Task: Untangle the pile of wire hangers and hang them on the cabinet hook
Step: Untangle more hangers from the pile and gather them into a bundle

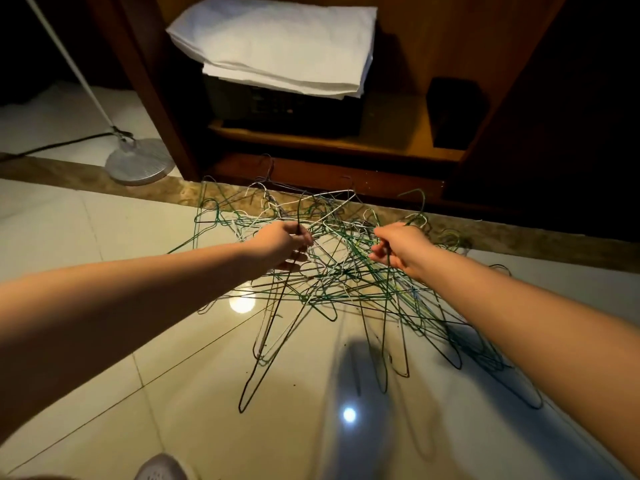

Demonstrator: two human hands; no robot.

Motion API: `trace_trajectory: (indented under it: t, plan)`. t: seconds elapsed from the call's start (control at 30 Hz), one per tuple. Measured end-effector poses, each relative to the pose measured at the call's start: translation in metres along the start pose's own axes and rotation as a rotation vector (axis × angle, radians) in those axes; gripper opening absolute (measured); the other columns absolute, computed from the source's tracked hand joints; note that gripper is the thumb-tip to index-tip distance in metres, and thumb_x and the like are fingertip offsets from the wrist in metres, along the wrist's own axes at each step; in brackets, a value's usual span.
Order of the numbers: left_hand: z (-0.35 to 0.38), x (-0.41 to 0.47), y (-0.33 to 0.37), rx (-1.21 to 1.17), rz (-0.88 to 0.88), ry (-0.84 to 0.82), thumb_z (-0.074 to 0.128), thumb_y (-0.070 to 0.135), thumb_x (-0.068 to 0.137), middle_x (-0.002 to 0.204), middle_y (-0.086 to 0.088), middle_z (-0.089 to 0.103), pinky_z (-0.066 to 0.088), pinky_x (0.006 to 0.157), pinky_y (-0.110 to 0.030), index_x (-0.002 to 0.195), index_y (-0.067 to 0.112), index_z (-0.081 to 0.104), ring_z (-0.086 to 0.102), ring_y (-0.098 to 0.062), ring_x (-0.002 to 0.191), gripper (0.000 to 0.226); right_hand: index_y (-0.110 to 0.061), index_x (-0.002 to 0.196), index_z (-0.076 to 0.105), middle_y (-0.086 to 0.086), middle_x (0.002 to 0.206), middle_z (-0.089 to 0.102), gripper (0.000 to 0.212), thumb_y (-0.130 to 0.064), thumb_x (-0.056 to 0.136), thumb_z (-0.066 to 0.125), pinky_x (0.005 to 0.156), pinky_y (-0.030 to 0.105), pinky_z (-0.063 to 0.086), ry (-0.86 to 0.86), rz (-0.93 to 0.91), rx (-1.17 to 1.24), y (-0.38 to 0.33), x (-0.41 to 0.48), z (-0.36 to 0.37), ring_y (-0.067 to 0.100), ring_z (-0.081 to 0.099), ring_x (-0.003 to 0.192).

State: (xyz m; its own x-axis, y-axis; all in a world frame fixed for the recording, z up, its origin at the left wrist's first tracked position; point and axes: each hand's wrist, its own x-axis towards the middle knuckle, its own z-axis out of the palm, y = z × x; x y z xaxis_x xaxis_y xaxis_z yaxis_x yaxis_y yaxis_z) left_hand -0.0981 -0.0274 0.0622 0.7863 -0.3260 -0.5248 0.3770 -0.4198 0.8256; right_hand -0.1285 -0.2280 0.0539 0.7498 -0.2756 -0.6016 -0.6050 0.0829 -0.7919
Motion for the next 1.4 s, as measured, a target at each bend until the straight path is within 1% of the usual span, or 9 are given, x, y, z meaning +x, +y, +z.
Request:
trace_trajectory:
  t: [0.17,0.33,0.4,0.5,0.6,0.73,1.0,1.2,1.4]
  plan:
    - [-0.012,-0.027,0.014,-0.087,0.036,0.084,0.05,0.005,0.092,0.083,-0.006,0.056,0.053,0.068,-0.026,0.084,0.01,0.059,0.056,-0.016,0.075,0.013,0.0,0.106,0.048,0.014,0.079,0.056,0.013,0.0,0.094,0.046,0.039,0.017,0.05,-0.011,-0.023,-0.078,-0.009,-0.017,0.016,0.013,0.058,0.063]
    - [-0.018,-0.047,0.028,-0.258,0.098,0.174,0.051,-0.004,0.089,0.079,-0.008,0.052,0.053,0.066,-0.022,0.078,0.008,0.053,0.053,-0.015,0.07,0.016,-0.006,0.121,0.052,0.013,0.109,0.062,0.028,-0.002,0.094,0.045,0.058,0.018,0.052,0.134,-0.332,-0.154,-0.028,-0.037,0.044,0.014,0.062,0.081]
    - [-0.014,-0.05,0.032,-0.329,0.088,0.178,0.05,-0.006,0.089,0.078,-0.009,0.052,0.053,0.064,-0.022,0.079,0.008,0.05,0.053,-0.015,0.068,0.018,-0.014,0.111,0.059,0.004,0.098,0.066,0.02,-0.01,0.096,0.045,0.07,0.028,0.055,0.195,-0.489,-0.197,-0.03,-0.057,0.06,0.011,0.063,0.081]
    - [-0.003,-0.052,0.036,-0.4,0.095,0.152,0.045,-0.009,0.091,0.076,-0.011,0.052,0.054,0.057,-0.019,0.084,0.007,0.05,0.054,-0.015,0.067,0.018,-0.017,0.104,0.063,-0.007,0.081,0.063,0.018,-0.017,0.096,0.047,0.065,0.03,0.054,0.26,-0.619,-0.207,-0.011,-0.083,0.077,0.01,0.063,0.075]
    - [0.005,-0.054,0.034,-0.404,0.086,0.143,0.047,-0.006,0.091,0.078,-0.01,0.056,0.054,0.055,-0.023,0.104,0.002,0.052,0.058,-0.016,0.067,0.016,-0.018,0.107,0.066,-0.005,0.078,0.065,0.02,-0.02,0.095,0.049,0.059,0.023,0.047,0.379,-0.587,-0.209,0.024,-0.092,0.078,0.01,0.063,0.073]
    - [0.011,-0.053,0.019,-0.418,0.041,0.133,0.052,-0.006,0.089,0.085,-0.012,0.064,0.056,0.06,-0.026,0.13,0.013,0.041,0.064,-0.018,0.072,0.047,-0.017,0.111,0.065,-0.002,0.086,0.069,0.023,-0.023,0.094,0.051,0.057,0.021,0.039,0.439,-0.492,-0.22,0.046,-0.086,0.067,0.014,0.062,0.077]
    - [0.032,-0.055,0.016,-0.335,0.011,0.027,0.044,-0.006,0.092,0.083,-0.013,0.06,0.053,0.058,-0.017,0.115,0.002,0.053,0.059,-0.014,0.069,0.025,-0.018,0.11,0.063,0.0,0.094,0.069,0.02,-0.022,0.092,0.055,0.063,0.022,0.037,0.416,-0.478,-0.258,0.048,-0.086,0.073,0.012,0.055,0.078]
    - [0.037,-0.052,0.017,-0.302,0.024,0.056,0.046,-0.005,0.092,0.096,-0.018,0.065,0.056,0.071,-0.026,0.117,0.002,0.054,0.065,-0.019,0.077,0.028,-0.015,0.112,0.062,0.002,0.102,0.068,0.022,-0.021,0.092,0.054,0.067,0.02,0.037,0.453,-0.502,-0.213,0.05,-0.086,0.078,0.014,0.06,0.088]
    - [0.04,-0.061,0.021,-0.332,0.02,-0.013,0.044,-0.002,0.094,0.08,-0.007,0.064,0.05,0.047,-0.015,0.111,0.011,0.059,0.064,-0.004,0.053,0.026,-0.018,0.117,0.062,0.002,0.109,0.068,0.027,-0.02,0.096,0.045,0.071,0.02,0.043,0.396,-0.497,-0.199,0.046,-0.089,0.079,0.017,0.062,0.097]
